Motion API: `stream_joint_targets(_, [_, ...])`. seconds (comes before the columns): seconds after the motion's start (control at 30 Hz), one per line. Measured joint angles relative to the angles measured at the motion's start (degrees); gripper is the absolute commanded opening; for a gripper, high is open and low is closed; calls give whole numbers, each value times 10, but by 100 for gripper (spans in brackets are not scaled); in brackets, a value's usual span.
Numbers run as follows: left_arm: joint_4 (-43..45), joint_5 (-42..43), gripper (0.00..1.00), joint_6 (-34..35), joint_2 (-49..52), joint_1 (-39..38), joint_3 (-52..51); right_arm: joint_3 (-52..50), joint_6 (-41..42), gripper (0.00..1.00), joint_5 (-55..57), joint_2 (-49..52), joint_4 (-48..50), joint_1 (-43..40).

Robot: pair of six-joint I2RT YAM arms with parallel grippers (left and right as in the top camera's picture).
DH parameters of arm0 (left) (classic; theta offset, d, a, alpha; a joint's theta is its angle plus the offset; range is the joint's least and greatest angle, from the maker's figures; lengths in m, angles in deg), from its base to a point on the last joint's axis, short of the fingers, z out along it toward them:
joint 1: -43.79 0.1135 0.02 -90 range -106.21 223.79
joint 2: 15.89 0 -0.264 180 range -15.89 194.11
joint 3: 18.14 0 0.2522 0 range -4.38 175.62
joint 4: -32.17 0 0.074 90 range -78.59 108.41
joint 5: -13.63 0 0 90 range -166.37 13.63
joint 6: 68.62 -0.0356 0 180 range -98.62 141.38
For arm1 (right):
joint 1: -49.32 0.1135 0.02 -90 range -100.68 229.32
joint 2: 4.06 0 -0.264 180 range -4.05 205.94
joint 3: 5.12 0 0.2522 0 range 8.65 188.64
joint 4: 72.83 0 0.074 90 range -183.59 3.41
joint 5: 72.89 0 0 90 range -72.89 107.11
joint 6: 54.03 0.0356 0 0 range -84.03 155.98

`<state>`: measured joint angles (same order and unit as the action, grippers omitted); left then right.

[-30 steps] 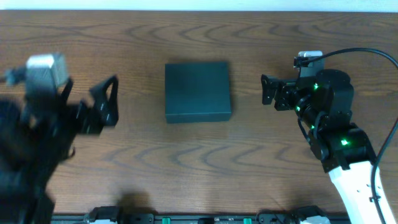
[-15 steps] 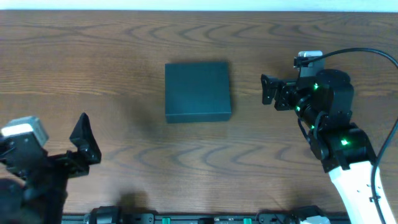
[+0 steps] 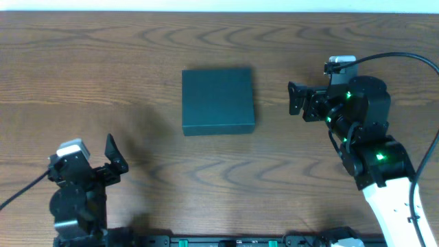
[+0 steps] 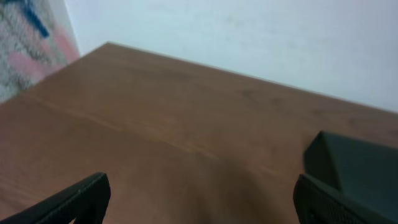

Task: Pack container

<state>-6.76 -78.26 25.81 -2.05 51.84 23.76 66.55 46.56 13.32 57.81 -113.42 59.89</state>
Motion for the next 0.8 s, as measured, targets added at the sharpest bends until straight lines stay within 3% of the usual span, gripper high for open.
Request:
stream_joint_targets(0.23, [51,-7,95,0,-66,0,-121,0,0,99,0,0,0,0])
stream_joint_targets(0.8, [64,-7,95,0,-126,0,-210,0,0,99,0,0,0,0])
